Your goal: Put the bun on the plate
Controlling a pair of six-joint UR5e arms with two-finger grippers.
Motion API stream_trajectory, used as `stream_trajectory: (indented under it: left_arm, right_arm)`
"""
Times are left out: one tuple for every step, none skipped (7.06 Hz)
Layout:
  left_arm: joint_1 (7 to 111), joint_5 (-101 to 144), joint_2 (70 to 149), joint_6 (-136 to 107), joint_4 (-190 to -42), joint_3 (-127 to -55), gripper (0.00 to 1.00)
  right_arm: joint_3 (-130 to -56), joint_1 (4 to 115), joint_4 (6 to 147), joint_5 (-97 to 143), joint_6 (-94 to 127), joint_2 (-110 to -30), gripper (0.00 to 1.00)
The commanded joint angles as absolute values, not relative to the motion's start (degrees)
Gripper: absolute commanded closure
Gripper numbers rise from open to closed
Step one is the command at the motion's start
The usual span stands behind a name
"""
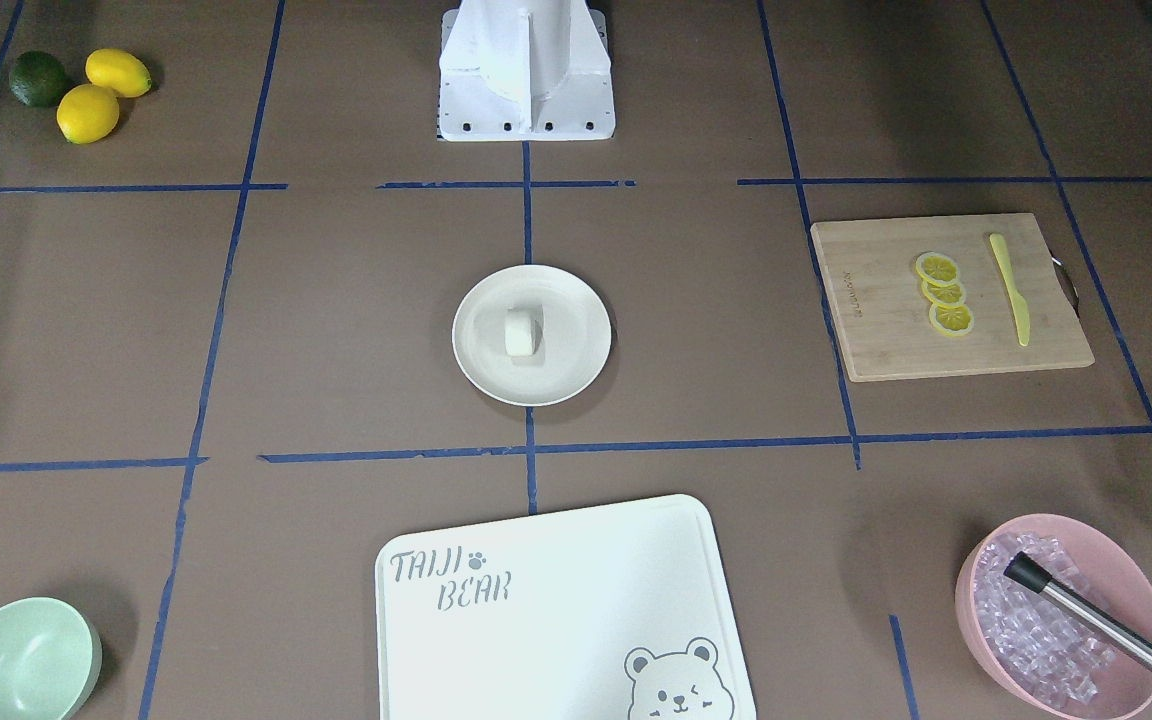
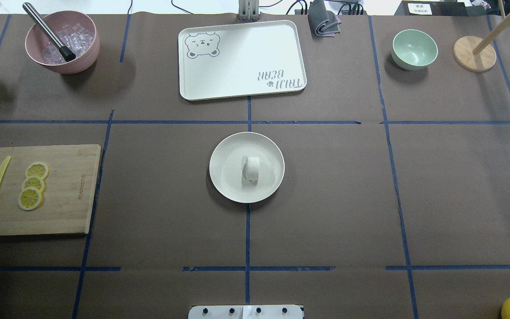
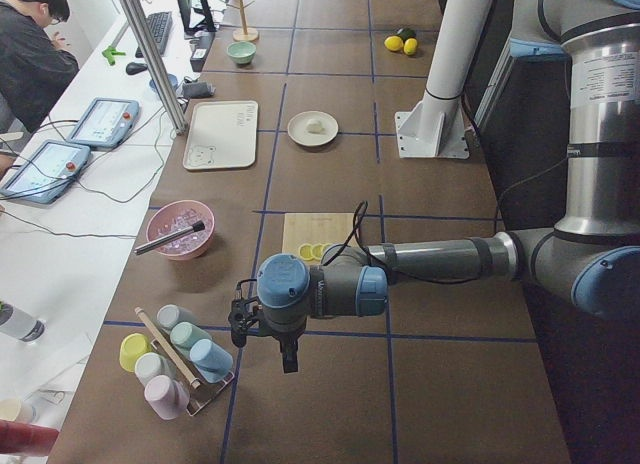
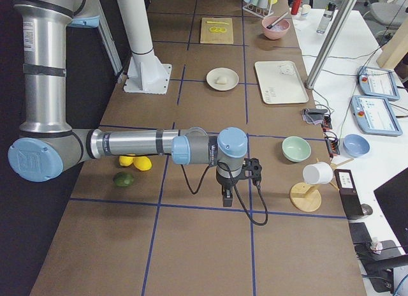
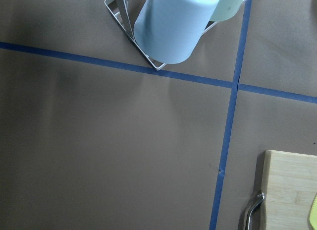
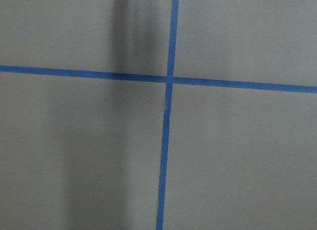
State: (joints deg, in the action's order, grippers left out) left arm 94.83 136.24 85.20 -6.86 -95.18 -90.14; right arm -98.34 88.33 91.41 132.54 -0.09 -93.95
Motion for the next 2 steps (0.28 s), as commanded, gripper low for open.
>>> stream_trajectory:
  left_arm:
    - [94.8,136.2,85.2,-6.9,-95.2,-90.2,0.00]
    - [94.8,136.2,85.2,-6.9,-95.2,-90.2,0.00]
  right_arm:
    - [-98.4,88.3,91.4,132.5,-0.1,-94.0,0.00]
    - [-98.4,88.3,91.4,132.5,-0.1,-94.0,0.00]
